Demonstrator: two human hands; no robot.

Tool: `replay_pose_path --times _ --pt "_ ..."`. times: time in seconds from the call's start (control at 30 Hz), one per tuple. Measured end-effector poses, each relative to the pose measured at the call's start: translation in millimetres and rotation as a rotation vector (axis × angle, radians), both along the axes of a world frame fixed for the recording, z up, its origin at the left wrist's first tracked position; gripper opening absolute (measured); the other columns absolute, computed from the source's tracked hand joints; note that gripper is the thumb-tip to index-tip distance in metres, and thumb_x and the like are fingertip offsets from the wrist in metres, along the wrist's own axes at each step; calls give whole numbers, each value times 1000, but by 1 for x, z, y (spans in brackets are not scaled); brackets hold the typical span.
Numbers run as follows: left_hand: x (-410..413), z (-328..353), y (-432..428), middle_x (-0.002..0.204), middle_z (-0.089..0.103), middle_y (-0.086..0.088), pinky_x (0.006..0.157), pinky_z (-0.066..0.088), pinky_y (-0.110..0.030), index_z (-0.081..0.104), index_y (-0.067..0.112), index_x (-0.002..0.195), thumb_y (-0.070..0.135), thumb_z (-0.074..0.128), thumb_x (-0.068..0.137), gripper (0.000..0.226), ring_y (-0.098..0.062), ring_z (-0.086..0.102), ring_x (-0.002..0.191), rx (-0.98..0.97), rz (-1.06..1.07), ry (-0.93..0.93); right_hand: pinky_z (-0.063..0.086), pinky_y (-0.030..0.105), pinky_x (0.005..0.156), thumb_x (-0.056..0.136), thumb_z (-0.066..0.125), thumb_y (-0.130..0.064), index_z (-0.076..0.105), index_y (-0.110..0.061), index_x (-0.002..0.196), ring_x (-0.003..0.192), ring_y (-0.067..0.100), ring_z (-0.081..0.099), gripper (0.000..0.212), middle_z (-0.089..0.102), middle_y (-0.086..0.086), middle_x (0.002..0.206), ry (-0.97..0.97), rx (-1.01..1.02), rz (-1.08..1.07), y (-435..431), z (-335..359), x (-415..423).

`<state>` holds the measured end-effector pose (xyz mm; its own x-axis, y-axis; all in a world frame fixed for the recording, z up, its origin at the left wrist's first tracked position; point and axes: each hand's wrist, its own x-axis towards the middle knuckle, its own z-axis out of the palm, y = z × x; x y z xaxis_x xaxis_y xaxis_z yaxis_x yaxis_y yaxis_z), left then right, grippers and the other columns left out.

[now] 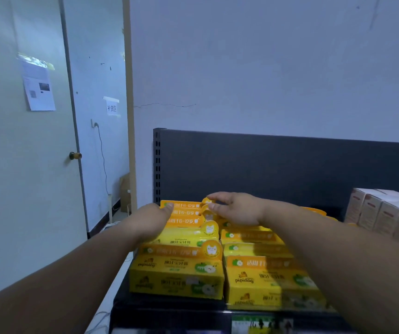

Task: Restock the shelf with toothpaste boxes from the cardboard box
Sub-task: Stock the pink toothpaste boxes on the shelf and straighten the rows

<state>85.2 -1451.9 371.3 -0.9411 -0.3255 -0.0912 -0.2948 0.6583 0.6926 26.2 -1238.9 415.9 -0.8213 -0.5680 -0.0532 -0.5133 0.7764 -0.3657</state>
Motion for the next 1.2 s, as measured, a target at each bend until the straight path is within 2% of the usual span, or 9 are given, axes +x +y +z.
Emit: replay_pose_path --times 0.17,0.27,0.4,0.53,0.67,0.8,0.97,1.1,1.2 --pt "14 3 8 115 59 -15 82 42 -35 55 4 116 47 29 101 53 -21 54 87 74 160 130 28 26 108 102 38 -45 33 -29 150 140 17 34 51 37 -5 153 28 -77 26 37 5 14" --pt "29 -4 21 95 62 -8 67 42 -32 54 10 108 53 26 100 52 -19 58 76 94 220 81 28 25 107 101 38 -46 37 -31 148 139 15 36 49 39 -7 152 43 -82 28 59 -2 18" --pt "35 -12 36 89 62 -9 57 36 -29 57 6 113 53 22 100 60 -21 57 75 -53 286 102 32 28 108 101 39 -47 40 -32 145 135 17 41 47 44 -6 148 61 -55 31 80 -12 29" --pt "39 -8 45 110 62 -17 75 39 -32 56 4 115 46 19 103 57 -30 57 97 -217 305 96 35 26 102 102 38 -46 40 -33 145 134 17 42 45 44 -5 149 78 -84 44 96 -13 42" --pt "54 -6 62 145 44 -15 104 35 -40 36 9 145 47 26 102 58 -33 41 132 -271 327 188 37 31 105 94 47 -55 39 -35 145 134 17 41 55 40 -7 150 96 -122 62 116 -14 49" --pt "59 -16 69 142 46 -14 100 40 -40 45 8 136 50 34 99 57 -30 46 126 -396 216 100 38 29 104 77 62 -66 35 -39 146 127 14 45 78 37 -10 150 61 -91 94 128 -19 61" --pt "72 -17 69 130 50 -14 94 46 -42 57 16 114 47 41 89 43 -30 52 113 -362 241 113 28 39 116 80 64 -63 30 -38 148 141 17 32 80 30 -11 156 194 70 138 128 -29 70" --pt "85 -17 71 145 40 -10 102 42 -44 52 21 134 55 41 80 65 -30 46 125 -253 256 111 30 42 114 81 62 -64 31 -39 147 138 20 37 77 36 -9 153 206 68 112 126 -30 72" --pt "86 -19 72 148 38 -8 108 35 -44 51 22 135 56 43 91 56 -30 39 133 -306 256 167 29 41 115 83 61 -61 35 -39 145 139 19 36 71 37 -9 152 236 30 139 115 -28 78"
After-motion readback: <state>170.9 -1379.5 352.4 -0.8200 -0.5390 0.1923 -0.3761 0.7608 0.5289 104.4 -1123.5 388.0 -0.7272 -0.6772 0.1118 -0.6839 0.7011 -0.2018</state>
